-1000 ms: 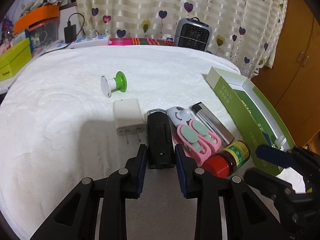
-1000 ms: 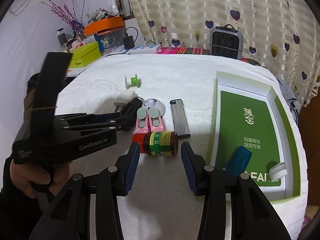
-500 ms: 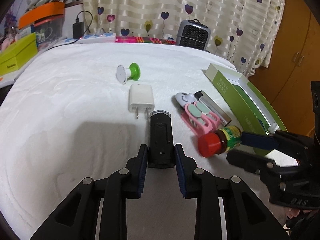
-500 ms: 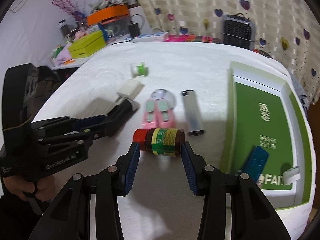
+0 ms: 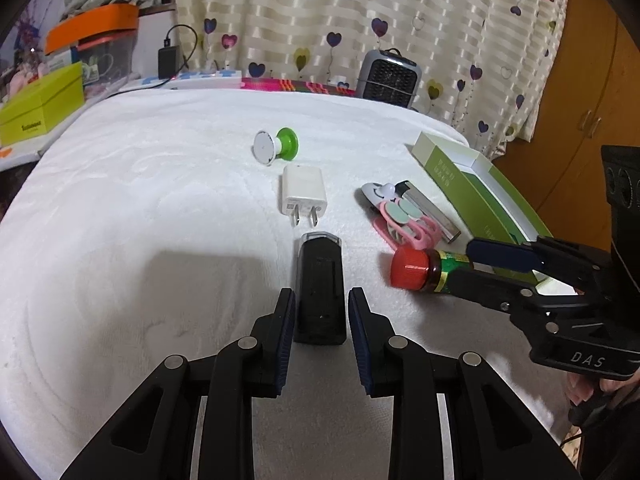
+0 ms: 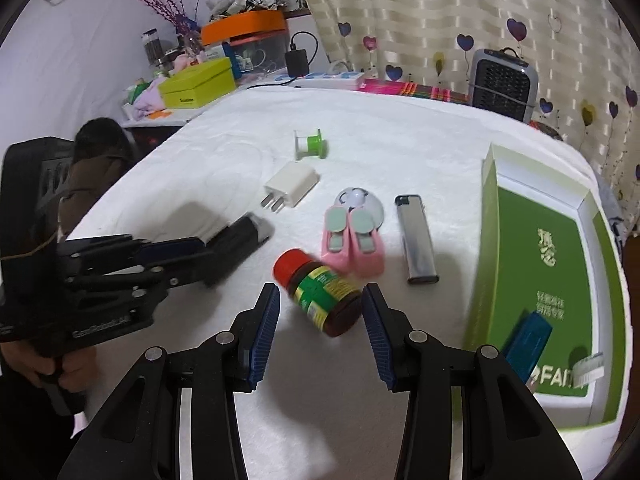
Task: Organize rigid objects
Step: 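Grasp the red-capped spice jar with the right tool while the left tool holds the black power bank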
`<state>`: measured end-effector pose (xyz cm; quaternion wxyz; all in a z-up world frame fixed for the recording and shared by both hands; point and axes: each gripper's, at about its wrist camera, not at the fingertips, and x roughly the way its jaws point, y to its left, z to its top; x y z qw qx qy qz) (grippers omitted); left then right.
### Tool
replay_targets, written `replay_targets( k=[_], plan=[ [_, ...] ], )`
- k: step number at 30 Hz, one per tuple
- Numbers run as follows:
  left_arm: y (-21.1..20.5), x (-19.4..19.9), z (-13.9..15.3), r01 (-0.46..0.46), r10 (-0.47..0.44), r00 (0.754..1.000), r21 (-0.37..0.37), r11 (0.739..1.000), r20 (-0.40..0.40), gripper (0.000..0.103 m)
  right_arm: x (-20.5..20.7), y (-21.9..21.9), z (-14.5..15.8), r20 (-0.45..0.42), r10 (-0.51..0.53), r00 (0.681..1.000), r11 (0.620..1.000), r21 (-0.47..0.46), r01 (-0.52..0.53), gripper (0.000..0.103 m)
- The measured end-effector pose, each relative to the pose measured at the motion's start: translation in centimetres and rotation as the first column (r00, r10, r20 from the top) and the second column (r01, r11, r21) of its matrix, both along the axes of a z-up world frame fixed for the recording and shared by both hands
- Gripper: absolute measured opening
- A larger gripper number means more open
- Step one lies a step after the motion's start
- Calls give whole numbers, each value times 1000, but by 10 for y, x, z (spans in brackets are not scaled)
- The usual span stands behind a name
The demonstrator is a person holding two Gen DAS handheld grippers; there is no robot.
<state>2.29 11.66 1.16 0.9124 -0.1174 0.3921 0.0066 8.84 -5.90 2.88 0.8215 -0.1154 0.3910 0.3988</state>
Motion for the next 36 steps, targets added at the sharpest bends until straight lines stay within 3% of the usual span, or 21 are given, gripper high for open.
replay_targets(
  k=[7,12,26,28,36],
  plan=[
    [-1,5,0,17,-17,1000,3,1000,0,27,10,10,-9,-16,49,999,997,-60,-50,44],
    [0,4,0,20,-20,1000,1,1000,1,27,-7,11,-3,-32,155,987,987,-30,-156,44],
    [-4,21,-6,39,-38,998,19,999,-47,27,3,32,-16,-20,109,994,992,-59,-110,44],
    [-3,22,-6,37,-36,998,16,999,-48,27,5,32,-17,-22,93,995,994,-58,-94,33],
    [-5,23,-7,33,-32,999,26,999,-43,27,-1,25,-14,-11,74,997,996,-44,-75,33]
  ],
)
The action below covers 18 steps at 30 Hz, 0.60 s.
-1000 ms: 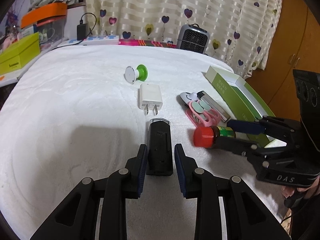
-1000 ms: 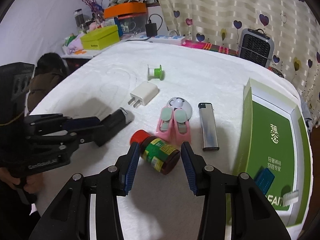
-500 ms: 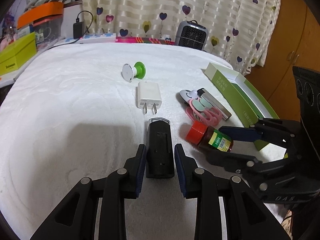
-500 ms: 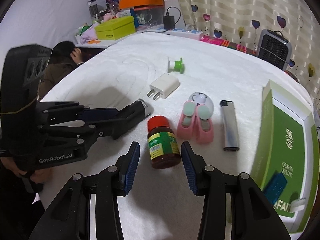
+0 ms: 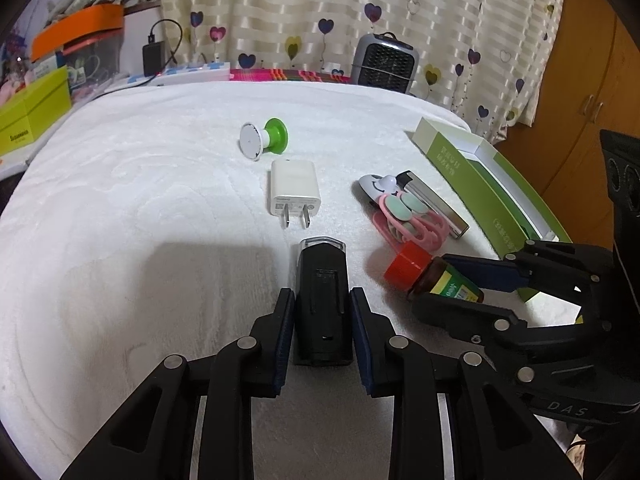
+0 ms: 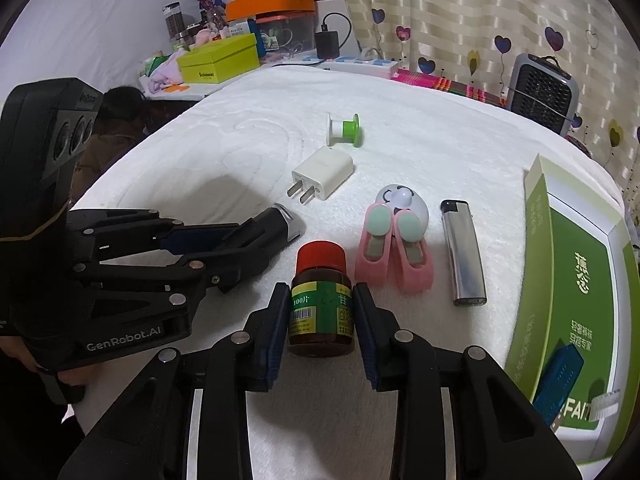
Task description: Organize rigid objects
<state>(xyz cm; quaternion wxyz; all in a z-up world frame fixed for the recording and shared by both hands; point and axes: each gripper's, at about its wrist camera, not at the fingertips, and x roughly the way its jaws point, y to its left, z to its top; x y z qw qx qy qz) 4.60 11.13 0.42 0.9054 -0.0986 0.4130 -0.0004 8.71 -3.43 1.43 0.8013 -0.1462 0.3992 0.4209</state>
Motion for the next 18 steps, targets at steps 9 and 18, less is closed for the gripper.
replay_targets(
  k=[9,18],
  plan=[
    [-14,-10,7,8,-8,1000,-3,1000,28,26,-6,-20,8,10,-49,999,998,50,48,33],
    [-32,-16,19,34,-34,997,3,999,65,26,-11,-37,17,17,-86,996,992,96,84,33]
  ],
)
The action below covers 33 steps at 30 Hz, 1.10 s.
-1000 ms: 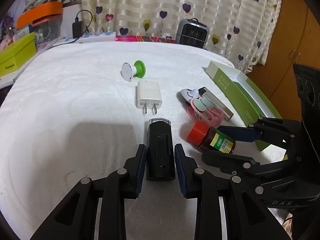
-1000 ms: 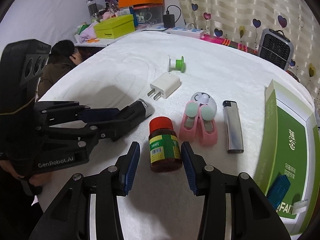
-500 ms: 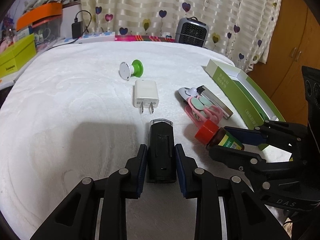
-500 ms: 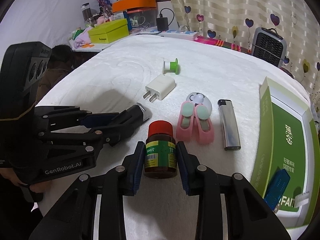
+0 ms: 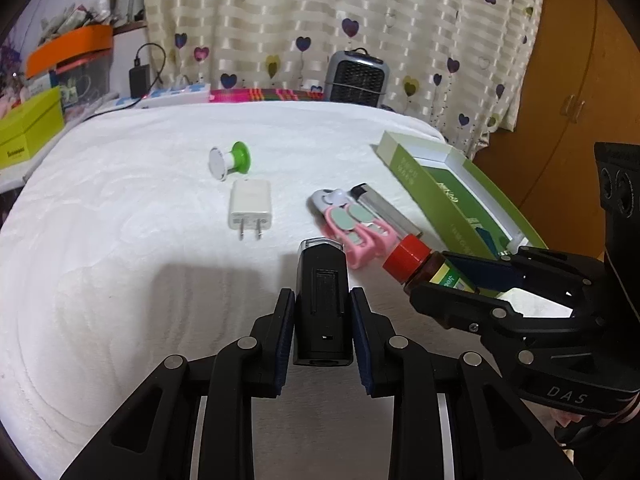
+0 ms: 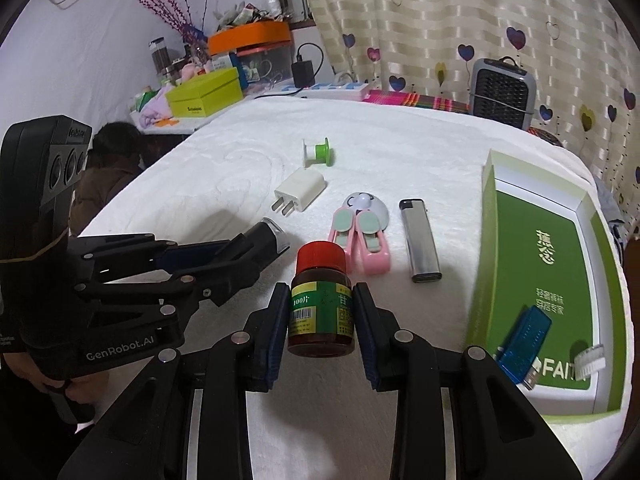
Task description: Organize rigid objects
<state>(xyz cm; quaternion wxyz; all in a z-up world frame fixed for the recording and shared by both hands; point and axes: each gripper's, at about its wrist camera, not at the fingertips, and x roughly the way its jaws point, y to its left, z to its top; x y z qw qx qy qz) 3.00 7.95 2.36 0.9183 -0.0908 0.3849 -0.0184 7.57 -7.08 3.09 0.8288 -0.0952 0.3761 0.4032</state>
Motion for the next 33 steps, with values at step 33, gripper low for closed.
replay_targets(
  k=[33],
  plan=[
    [-27,1,13,29,-29,999,12,1000,26,26,-1,-38,8,11,-67,998,995,71,66,33]
  ],
)
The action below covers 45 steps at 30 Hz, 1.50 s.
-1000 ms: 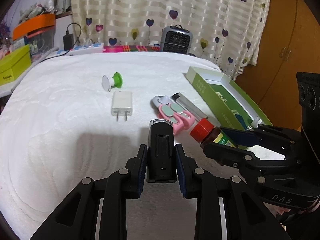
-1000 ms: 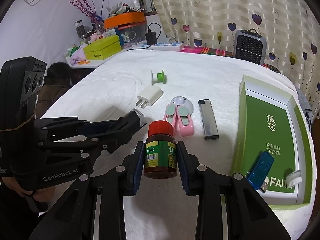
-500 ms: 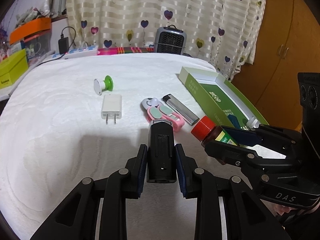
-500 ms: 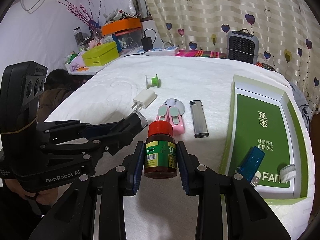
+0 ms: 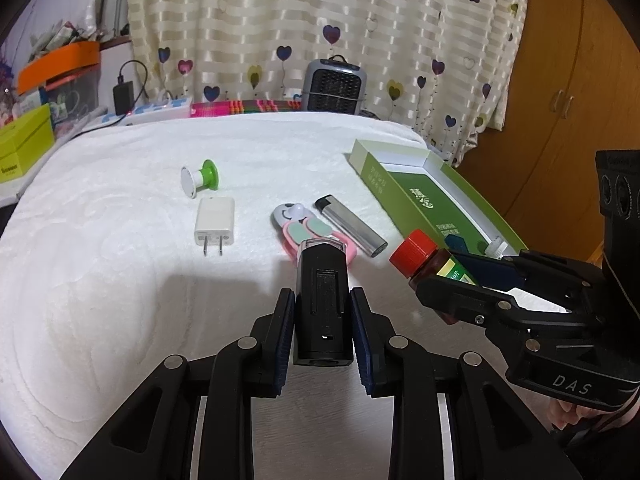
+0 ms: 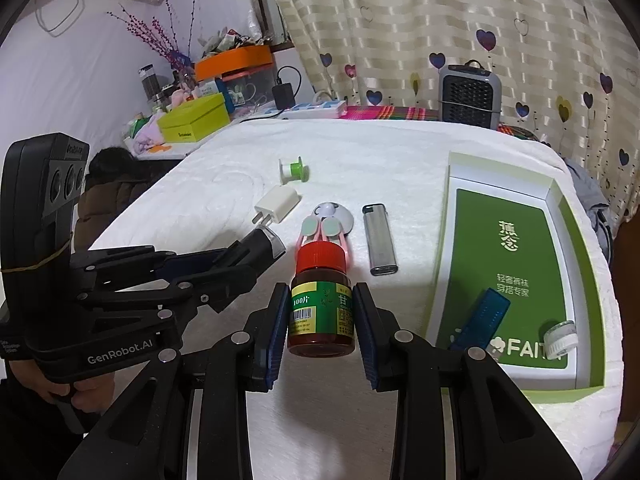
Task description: Organize rigid objects
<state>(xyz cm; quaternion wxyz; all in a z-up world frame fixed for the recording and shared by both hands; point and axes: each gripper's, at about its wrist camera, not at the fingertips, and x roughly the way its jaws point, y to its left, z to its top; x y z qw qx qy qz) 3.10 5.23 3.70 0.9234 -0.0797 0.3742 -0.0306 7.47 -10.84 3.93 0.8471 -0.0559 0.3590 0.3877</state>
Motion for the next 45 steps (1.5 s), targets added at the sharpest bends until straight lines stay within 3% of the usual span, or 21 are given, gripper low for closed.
replay_targets(
  k=[19,45],
  plan=[
    [-25,9,7,34,-34,999,-2,999,19,26,7,-31,7,13,-70,997,997,42,69,33],
    [-91,50,16,182,-181,983,-6,983,41,26,36,-89,9,7,-218,976,974,62,217,33]
  ],
)
